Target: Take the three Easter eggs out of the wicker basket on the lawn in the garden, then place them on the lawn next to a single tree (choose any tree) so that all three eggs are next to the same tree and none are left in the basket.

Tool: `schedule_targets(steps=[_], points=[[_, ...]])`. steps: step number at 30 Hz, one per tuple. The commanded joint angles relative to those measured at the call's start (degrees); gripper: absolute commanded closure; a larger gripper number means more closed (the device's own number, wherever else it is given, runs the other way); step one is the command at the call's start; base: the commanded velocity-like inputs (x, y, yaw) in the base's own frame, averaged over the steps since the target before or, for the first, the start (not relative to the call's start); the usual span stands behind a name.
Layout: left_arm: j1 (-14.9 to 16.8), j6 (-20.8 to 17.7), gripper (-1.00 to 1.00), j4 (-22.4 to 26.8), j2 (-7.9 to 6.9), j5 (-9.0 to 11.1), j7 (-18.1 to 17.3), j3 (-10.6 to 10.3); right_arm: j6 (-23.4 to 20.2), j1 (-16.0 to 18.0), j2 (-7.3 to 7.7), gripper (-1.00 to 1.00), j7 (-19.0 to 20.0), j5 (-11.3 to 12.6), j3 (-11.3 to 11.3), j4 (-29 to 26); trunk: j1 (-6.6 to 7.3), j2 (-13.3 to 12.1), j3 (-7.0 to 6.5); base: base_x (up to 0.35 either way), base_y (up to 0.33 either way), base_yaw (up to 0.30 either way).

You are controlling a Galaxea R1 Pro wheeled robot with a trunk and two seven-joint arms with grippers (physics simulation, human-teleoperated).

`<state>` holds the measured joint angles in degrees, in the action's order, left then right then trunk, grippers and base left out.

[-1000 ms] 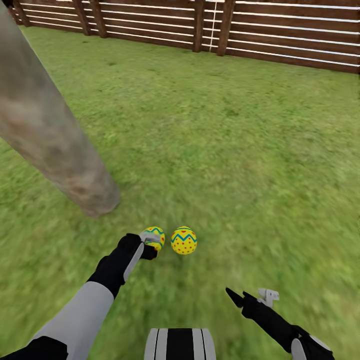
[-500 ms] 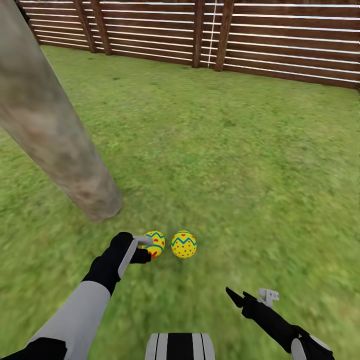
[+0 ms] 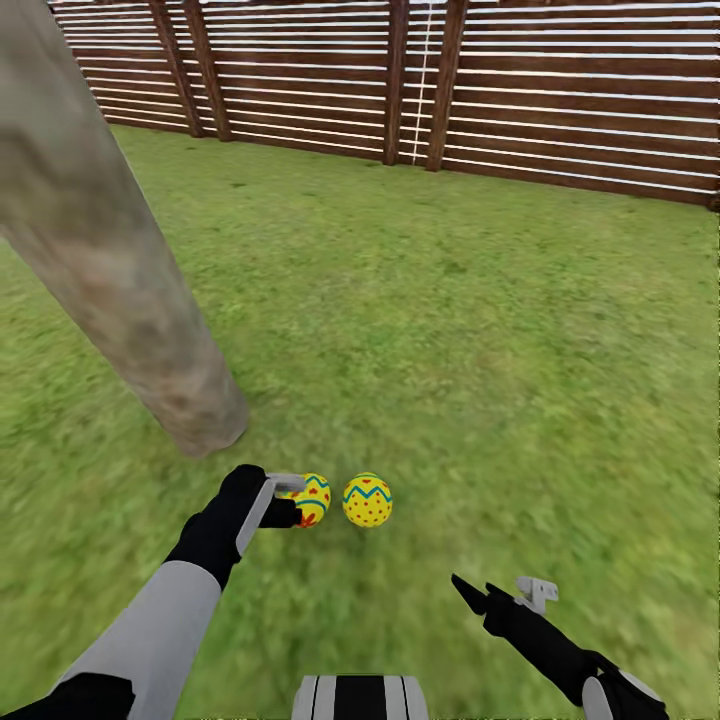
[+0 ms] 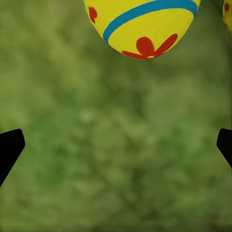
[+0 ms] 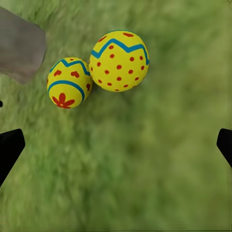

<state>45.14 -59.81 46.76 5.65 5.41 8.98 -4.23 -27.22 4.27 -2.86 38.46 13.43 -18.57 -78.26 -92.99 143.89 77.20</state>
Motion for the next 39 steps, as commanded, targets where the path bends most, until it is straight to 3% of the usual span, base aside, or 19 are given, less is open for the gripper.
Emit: schedule_targets(steps=[1, 14, 31, 39], points=[[0.02, -0.19, -1.0, -0.02, -0.02, 0.58, 0.56, -0.11, -0.44, 0.03, -0.07, -1.0, 0.15, 0.36, -0.15, -0.01, 0.05, 0.0, -0.19, -0.198, 0.0, 0.0], [0.03, -0.19, -1.0, -0.56, -0.02, 0.51, 0.65, -0.06, -0.38, 0.03, -0.12, -1.0, -3.01, 0.29, -0.15, 0.21, 0.39, -0.17, -3.07, -0.292, 0.0, 0.048], [0.03, -0.19, -1.0, -0.62, -0.02, 0.36, 0.71, -0.05, -0.38, 0.16, -0.08, -1.0, -3.55, -0.02, -0.15, 2.45, 0.82, -0.4, -6.84, -0.04, 0.0, 0.211], [0.03, -0.19, -1.0, -0.61, -0.01, 0.31, 0.77, -0.05, -0.38, 0.2, -0.05, -1.0, -3.56, -0.05, -0.15, 2.64, 1.03, -0.51, -8.61, -0.196, 0.0, 0.233]])
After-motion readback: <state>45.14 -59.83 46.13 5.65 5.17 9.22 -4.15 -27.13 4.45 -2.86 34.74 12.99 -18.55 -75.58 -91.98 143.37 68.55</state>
